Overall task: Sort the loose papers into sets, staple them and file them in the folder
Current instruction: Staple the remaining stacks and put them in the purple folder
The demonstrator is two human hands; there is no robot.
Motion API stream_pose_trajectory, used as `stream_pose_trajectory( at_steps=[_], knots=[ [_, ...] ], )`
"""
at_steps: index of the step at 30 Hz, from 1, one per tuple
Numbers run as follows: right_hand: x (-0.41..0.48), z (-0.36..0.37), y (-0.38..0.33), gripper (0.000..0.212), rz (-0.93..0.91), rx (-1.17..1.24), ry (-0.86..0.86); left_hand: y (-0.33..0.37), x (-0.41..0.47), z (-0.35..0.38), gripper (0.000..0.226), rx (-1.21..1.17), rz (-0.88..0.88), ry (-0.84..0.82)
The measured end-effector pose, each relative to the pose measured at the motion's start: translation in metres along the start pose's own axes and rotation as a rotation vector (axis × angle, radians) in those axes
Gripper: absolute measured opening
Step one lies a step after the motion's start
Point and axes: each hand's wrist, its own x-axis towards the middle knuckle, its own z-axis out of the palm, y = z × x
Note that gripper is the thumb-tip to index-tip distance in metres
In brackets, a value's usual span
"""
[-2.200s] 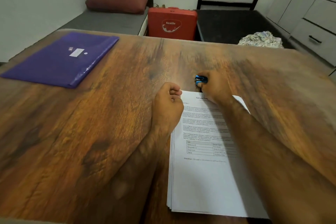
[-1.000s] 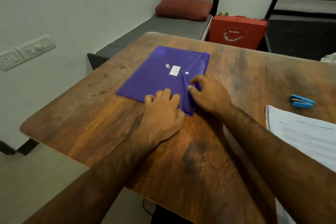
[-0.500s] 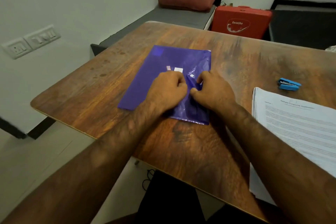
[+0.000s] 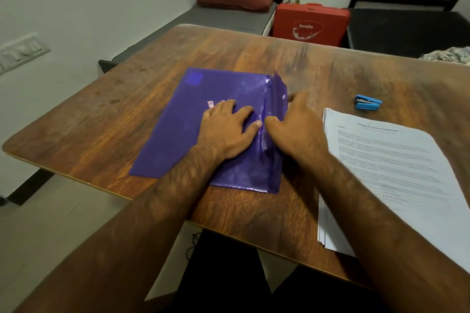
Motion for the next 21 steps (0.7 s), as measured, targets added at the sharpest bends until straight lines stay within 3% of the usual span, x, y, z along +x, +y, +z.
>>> stream_pose_trajectory(
  at_steps=[2,4,7,10,12,16,21],
  knots=[
    [0.0,-0.001,0.005,0.085,-0.082,-0.109,0.075,0.002,0.0,-0.001,0.069,0.001,0.001,0.003],
    [0.003,0.0,0.011,0.098,-0.226,-0.419,0.134,0.003,0.002,-0.002,0.065,-0.025,-0.01,-0.007],
    [0.01,0.002,0.015,0.077,-0.399,-0.777,0.05,0.008,0.007,-0.005,0.063,-0.06,-0.038,-0.051],
    [0.011,0.003,0.017,0.042,-0.339,-0.672,-0.205,0.013,0.008,-0.005,0.077,-0.051,-0.076,-0.081],
    [0.008,0.005,0.024,0.044,-0.321,-0.581,-0.222,0.016,0.009,-0.005,0.084,-0.004,-0.081,-0.132],
    [0.004,0.009,0.041,0.053,-0.297,-0.567,-0.186,0.019,0.015,-0.017,0.063,-0.064,-0.12,-0.172],
    [0.005,0.009,0.033,0.056,-0.242,-0.635,-0.217,0.017,0.017,-0.034,0.066,-0.159,-0.109,-0.17]
  ],
)
